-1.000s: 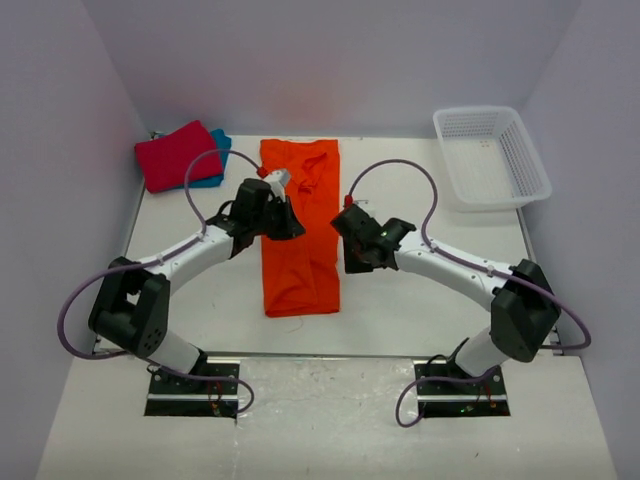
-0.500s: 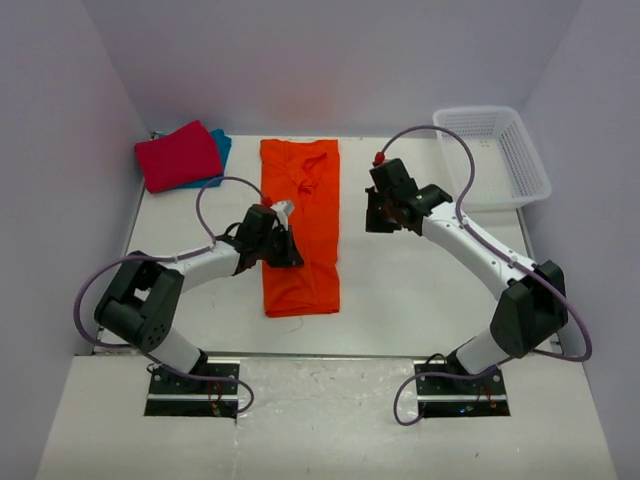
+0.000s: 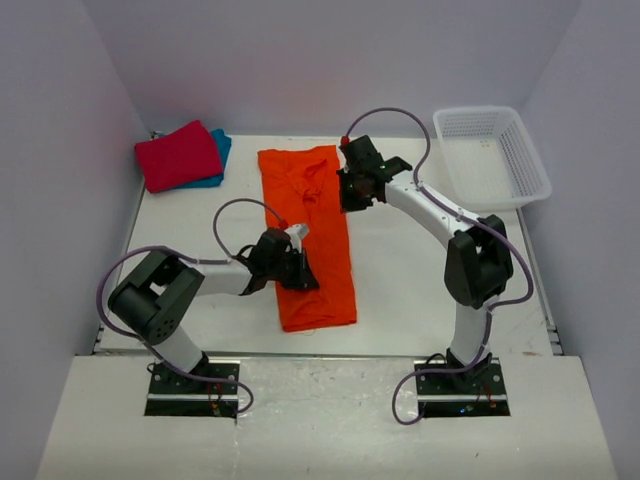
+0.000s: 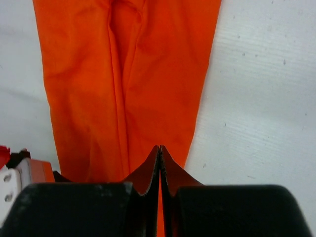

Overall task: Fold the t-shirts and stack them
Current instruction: Grab the bottom of the folded rectangular tshirt with both arms

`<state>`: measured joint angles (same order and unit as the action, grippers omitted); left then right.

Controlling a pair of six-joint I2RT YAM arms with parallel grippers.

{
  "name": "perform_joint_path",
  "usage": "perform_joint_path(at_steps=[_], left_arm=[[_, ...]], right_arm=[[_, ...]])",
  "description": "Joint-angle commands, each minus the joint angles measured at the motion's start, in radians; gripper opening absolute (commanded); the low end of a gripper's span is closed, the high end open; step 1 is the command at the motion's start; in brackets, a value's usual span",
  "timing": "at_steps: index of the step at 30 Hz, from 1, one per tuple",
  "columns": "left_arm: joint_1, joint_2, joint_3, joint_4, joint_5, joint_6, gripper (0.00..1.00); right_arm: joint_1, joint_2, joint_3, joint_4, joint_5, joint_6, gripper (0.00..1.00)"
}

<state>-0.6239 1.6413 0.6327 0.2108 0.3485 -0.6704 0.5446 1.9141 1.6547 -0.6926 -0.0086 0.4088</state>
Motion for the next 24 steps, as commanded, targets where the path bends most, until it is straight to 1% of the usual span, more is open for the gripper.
perform_joint_path(at_steps=[1, 4, 9, 12, 13, 15, 17, 21, 24], left_arm=[[-0.045, -0.017, -0.057, -0.044, -0.017, -0.021, 0.00], [-0.108, -0.057, -0.082, -0.053, -0.025, -0.043, 0.00], [-0.154, -0.138, -0.123, -0.067, -0.032, -0.084, 0.00], [-0.181, -0.182, -0.140, -0.093, -0.039, -0.101, 0.00], [-0.194, -0.193, -0.149, -0.096, -0.042, -0.112, 0.00], [-0.204, -0.222, -0.163, -0.099, -0.045, -0.126, 0.00], [-0.221, -0.241, -0.177, -0.097, -0.043, -0.143, 0.00], [-0.261, -0.261, -0.197, -0.094, -0.045, -0.179, 0.00], [-0.307, -0.261, -0.194, -0.094, -0.052, -0.196, 0.00]], right_arm=[[-0.012, 0.045, 0.108, -0.010, -0.014, -0.059, 0.00], [-0.023, 0.088, 0.155, -0.015, -0.039, -0.080, 0.00], [-0.040, 0.160, 0.235, -0.024, -0.111, -0.107, 0.00], [-0.043, 0.223, 0.316, -0.053, -0.166, -0.120, 0.17], [-0.044, 0.238, 0.335, -0.064, -0.186, -0.131, 0.25], [-0.043, 0.288, 0.396, -0.076, -0.202, -0.133, 0.28], [-0.043, 0.319, 0.436, -0.096, -0.231, -0.133, 0.29], [-0.043, 0.382, 0.527, -0.116, -0.283, -0.125, 0.27], [-0.043, 0.442, 0.579, -0.127, -0.294, -0.128, 0.29]])
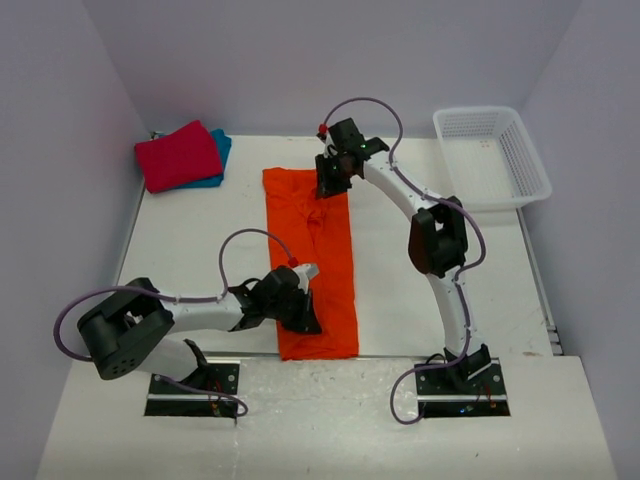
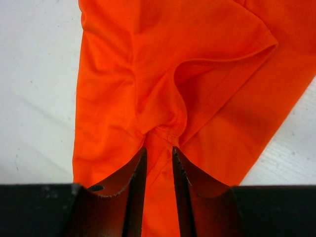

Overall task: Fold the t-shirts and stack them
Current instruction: Grab the bottom of the folded rectangular tshirt with both arms

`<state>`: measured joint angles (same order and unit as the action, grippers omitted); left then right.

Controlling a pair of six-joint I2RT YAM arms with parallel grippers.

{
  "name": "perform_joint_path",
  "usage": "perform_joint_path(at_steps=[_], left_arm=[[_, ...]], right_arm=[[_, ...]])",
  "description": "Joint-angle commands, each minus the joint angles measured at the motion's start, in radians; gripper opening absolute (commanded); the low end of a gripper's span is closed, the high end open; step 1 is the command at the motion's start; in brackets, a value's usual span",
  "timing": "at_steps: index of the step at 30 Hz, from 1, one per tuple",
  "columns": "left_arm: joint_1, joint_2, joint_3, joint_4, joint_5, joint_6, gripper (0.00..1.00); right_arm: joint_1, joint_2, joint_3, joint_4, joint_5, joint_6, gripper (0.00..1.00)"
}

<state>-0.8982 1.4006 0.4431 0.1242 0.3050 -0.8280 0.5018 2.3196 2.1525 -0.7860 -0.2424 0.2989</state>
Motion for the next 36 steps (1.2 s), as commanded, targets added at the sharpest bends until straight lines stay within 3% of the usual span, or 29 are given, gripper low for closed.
perform_joint_path(at_steps=[1, 5, 11, 24, 29, 36], left_arm=[[-0.037, -0.020, -0.003, -0.008, -0.013, -0.045, 0.00], [-0.056, -0.018, 0.002, -0.008, -0.020, -0.059, 0.00], [-0.068, -0.020, -0.007, -0.006, -0.021, -0.068, 0.00], [-0.070, -0.023, -0.012, -0.003, -0.015, -0.066, 0.00], [-0.068, -0.020, -0.014, -0.005, -0.015, -0.063, 0.00], [-0.068, -0.012, -0.020, -0.001, -0.014, -0.057, 0.00]], right_arm=[[0.000, 0.050, 0.098, -0.041, -0.063, -0.023, 0.29], [0.000, 0.138, 0.231, -0.079, -0.095, -0.043, 0.32], [-0.005, 0.191, 0.244, -0.079, -0.089, -0.041, 0.42], [-0.022, 0.238, 0.217, -0.085, -0.133, -0.040, 0.40], [-0.025, 0.248, 0.254, -0.090, -0.139, -0.049, 0.32], [-0.028, 0.236, 0.242, -0.076, -0.129, -0.046, 0.08]])
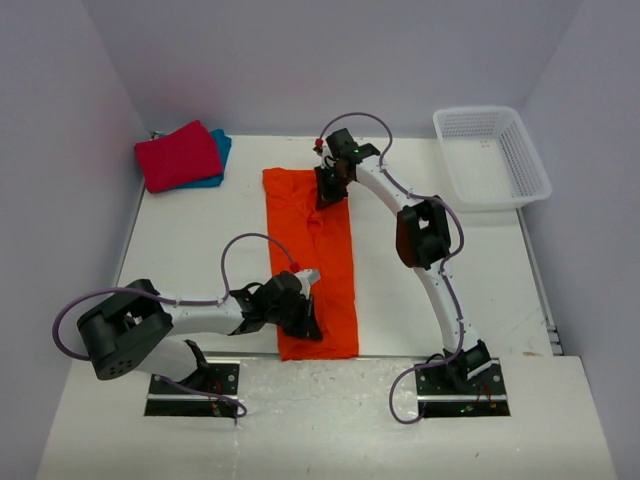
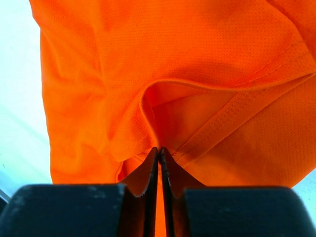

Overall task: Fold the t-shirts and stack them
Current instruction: Grab the bottom of the folded rectangular tshirt with both arms

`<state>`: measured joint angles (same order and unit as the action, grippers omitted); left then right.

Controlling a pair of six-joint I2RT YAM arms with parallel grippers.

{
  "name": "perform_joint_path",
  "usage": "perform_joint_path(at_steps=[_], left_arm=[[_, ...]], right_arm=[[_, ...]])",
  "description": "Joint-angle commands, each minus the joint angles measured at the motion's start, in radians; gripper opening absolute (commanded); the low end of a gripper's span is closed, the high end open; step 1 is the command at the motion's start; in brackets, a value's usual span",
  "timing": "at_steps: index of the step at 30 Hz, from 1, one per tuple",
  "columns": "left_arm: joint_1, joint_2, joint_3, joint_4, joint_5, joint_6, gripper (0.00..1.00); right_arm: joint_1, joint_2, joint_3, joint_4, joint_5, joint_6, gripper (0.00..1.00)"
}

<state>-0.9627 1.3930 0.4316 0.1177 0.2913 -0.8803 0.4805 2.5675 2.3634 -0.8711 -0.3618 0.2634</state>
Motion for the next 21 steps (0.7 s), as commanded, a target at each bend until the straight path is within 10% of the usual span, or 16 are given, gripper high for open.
perform_joint_path(at_steps=[1, 21], left_arm=[[-0.004, -0.002, -0.007, 0.005, 0.000, -0.005, 0.00], [-0.004, 0.041, -0.019, 0.034, 0.003, 0.006, 0.00]], right_arm=[[-0.006, -0.021, 0.010, 0.017, -0.002, -0.010, 0.04], [-0.006, -0.276, -0.438, 0.250, -0.008, 0.043, 0.00]])
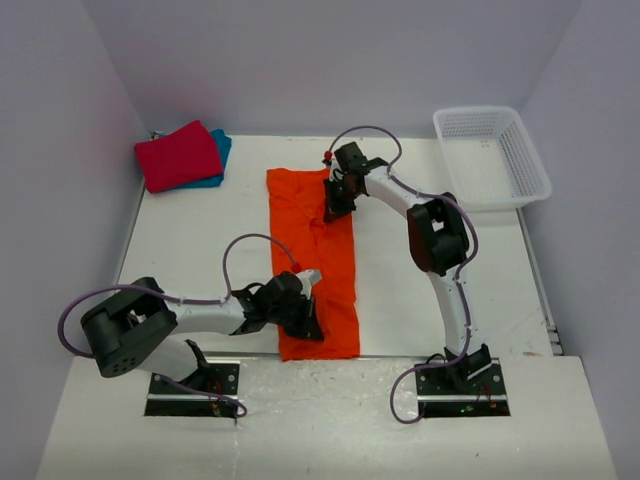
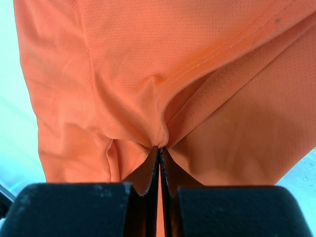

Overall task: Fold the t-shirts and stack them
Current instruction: Grab the bottom of the folded rectangular tshirt with both arms

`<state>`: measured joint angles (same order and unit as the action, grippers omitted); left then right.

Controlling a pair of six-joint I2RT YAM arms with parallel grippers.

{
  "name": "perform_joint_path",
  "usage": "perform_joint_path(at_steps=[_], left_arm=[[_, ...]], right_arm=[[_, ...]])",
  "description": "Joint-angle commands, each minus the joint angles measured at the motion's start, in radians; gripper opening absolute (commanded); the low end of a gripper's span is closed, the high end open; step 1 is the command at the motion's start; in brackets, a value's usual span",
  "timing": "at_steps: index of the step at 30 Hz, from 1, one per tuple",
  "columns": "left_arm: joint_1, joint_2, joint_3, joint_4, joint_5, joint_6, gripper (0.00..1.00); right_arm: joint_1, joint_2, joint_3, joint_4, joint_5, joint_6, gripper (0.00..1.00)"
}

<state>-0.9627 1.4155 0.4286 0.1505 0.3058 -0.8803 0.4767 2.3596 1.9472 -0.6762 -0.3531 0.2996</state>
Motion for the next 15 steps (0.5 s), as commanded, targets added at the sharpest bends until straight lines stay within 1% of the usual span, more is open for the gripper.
perform_joint_path(at_steps=[1, 7, 9, 10, 11, 13, 15], left_arm=[[-0.005, 0.022, -0.016, 0.004, -0.011, 0.006, 0.00], [-0.004, 0.037, -0.017, 0.015, -0.007, 0.006, 0.00], [-0.005, 0.040, -0.017, 0.015, -0.007, 0.009, 0.00], [-0.004, 0.042, -0.017, 0.017, -0.008, 0.007, 0.00], [-0.004, 0.043, -0.019, 0.017, -0.007, 0.009, 0.00], [-0.004, 0.046, -0.017, 0.018, -0.008, 0.009, 0.00], [-0.004, 0.046, -0.017, 0.023, -0.008, 0.007, 0.00]], right_arm=[[-0.001, -0.071, -0.027, 0.055, -0.014, 0.006, 0.00], [-0.001, -0.105, -0.092, 0.093, 0.003, 0.032, 0.01], [0.002, -0.125, -0.119, 0.115, 0.003, 0.039, 0.07], [0.002, -0.135, -0.152, 0.124, 0.006, 0.045, 0.16], [0.003, -0.158, -0.171, 0.147, 0.015, 0.056, 0.19], [0.007, -0.190, -0.241, 0.176, 0.052, 0.059, 0.25], [0.008, -0.238, -0.292, 0.201, 0.069, 0.062, 0.26]])
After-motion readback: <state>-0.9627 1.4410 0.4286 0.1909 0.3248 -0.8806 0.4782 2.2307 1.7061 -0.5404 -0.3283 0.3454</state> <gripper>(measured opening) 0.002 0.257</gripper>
